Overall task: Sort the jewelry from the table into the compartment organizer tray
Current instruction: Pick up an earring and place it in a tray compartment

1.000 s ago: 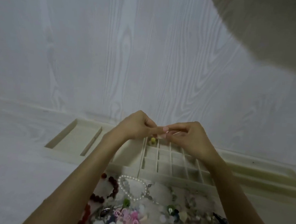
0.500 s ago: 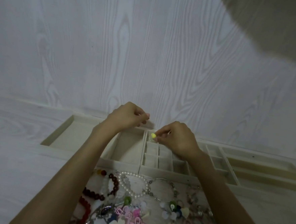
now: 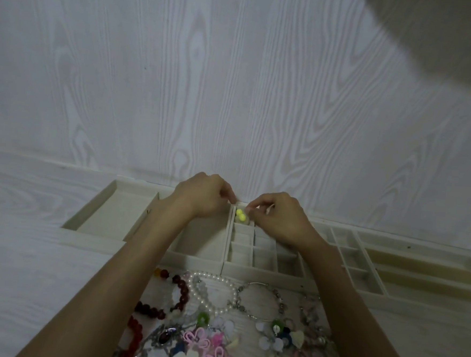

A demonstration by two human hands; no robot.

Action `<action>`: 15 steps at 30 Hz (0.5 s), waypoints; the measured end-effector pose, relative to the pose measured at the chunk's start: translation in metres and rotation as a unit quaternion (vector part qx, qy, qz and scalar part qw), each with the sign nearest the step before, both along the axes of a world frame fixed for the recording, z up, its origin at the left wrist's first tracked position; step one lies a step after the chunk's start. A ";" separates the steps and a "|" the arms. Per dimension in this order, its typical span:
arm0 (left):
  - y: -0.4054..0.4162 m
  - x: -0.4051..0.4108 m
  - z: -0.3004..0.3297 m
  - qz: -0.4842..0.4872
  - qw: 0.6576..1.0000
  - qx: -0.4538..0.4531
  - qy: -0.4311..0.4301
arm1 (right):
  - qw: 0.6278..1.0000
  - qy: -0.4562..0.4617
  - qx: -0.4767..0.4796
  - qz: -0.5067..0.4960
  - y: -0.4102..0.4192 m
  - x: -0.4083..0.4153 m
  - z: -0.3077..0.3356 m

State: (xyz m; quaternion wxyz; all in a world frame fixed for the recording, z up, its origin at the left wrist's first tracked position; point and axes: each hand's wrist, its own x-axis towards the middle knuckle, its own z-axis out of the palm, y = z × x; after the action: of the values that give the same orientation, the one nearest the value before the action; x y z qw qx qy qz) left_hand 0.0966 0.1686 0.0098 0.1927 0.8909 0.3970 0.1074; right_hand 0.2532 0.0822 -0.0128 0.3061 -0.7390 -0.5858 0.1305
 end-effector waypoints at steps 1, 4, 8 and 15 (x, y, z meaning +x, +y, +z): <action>-0.002 0.001 0.000 -0.006 1.000 0.013 0.014 | 1.000 -0.002 -0.004 0.002 0.000 -0.001 -0.001; -0.011 0.005 0.001 -0.021 0.996 0.061 0.057 | 0.999 -0.038 -0.013 -0.004 0.002 -0.005 -0.004; -0.021 0.013 0.000 -0.025 0.989 0.112 0.093 | 0.994 -0.105 -0.016 0.005 0.000 -0.004 0.001; -0.025 0.016 -0.003 -0.034 0.984 0.130 0.117 | 0.984 -0.177 -0.013 0.022 -0.001 -0.005 0.006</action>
State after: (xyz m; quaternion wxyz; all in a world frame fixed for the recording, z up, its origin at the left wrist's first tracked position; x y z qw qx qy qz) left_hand 0.1123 0.1434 0.0069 0.0313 0.9278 0.3689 0.0462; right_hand 0.2487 0.0808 -0.0066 0.1845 -0.7415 -0.6449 0.0117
